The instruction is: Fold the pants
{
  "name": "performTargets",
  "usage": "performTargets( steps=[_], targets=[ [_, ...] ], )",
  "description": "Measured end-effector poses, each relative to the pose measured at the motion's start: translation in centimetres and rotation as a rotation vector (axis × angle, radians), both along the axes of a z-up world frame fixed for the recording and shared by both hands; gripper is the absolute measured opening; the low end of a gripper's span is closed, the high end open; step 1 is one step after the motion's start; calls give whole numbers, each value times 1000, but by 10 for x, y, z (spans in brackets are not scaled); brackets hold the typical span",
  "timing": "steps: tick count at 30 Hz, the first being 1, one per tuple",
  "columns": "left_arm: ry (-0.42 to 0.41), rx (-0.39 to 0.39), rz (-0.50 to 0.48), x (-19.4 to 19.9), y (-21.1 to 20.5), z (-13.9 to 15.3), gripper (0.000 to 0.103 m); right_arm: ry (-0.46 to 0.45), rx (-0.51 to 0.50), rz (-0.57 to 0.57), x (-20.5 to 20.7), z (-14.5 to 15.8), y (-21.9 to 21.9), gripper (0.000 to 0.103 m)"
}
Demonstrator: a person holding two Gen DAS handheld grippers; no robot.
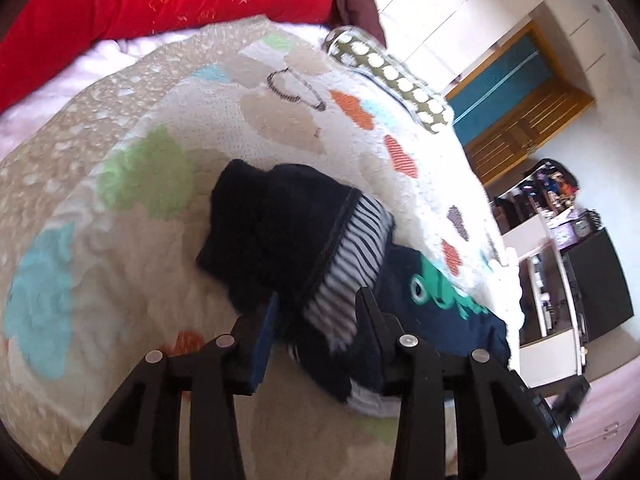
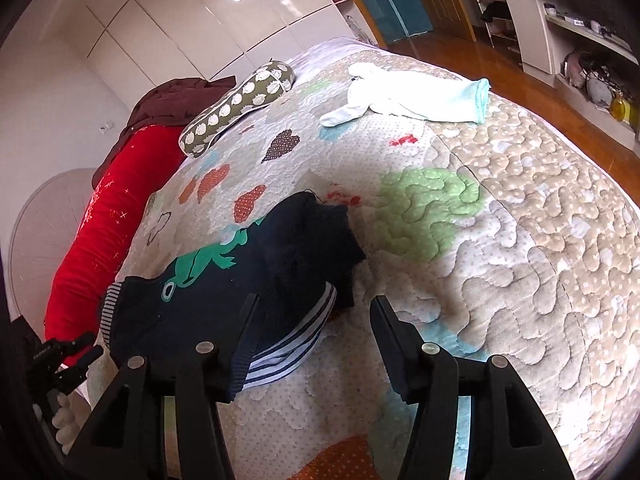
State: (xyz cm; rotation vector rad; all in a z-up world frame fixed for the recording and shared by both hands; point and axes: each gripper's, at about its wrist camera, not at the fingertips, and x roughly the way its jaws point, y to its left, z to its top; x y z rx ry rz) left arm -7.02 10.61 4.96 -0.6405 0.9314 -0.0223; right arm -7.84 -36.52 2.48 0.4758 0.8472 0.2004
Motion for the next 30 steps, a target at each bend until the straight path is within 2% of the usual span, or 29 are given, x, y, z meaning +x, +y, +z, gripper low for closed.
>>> performTargets(
  steps=[1, 2, 3, 7, 11, 14, 18, 21, 25, 30],
  targets=[
    [14, -2, -4, 6, 1, -3, 35, -3, 4, 2, -1, 1, -1, 60],
    [32, -1, -7, 11, 2, -5, 16, -10, 9, 2, -3, 3, -2, 61],
    [45, 6, -9, 14, 1, -5, 9, -17, 10, 1, 1, 4, 4, 61],
    [-6, 75, -23, 5, -9, 12, 8, -70, -2, 23, -9, 18, 10, 61],
    [-39, 59, -42, -2, -14, 28, 8, -87, 47, 126, -9, 26, 30, 61],
    [-58, 26, -50, 1, -15, 38, 8, -62, 178, 280, -6, 23, 57, 63],
    [-82, 15, -43, 4, -17, 49, 8, 68, 446, 553, 8, 6, 111, 66],
    [-84, -3, -44, 4, -19, 52, 8, 155, 549, 657, 18, -11, 150, 66],
    [-78, -10, -48, 1, -18, 52, 8, 197, 529, 643, 34, -26, 174, 68],
    [-77, -15, -54, -5, -16, 50, 8, 221, 535, 532, 40, -39, 153, 68]
  ],
)
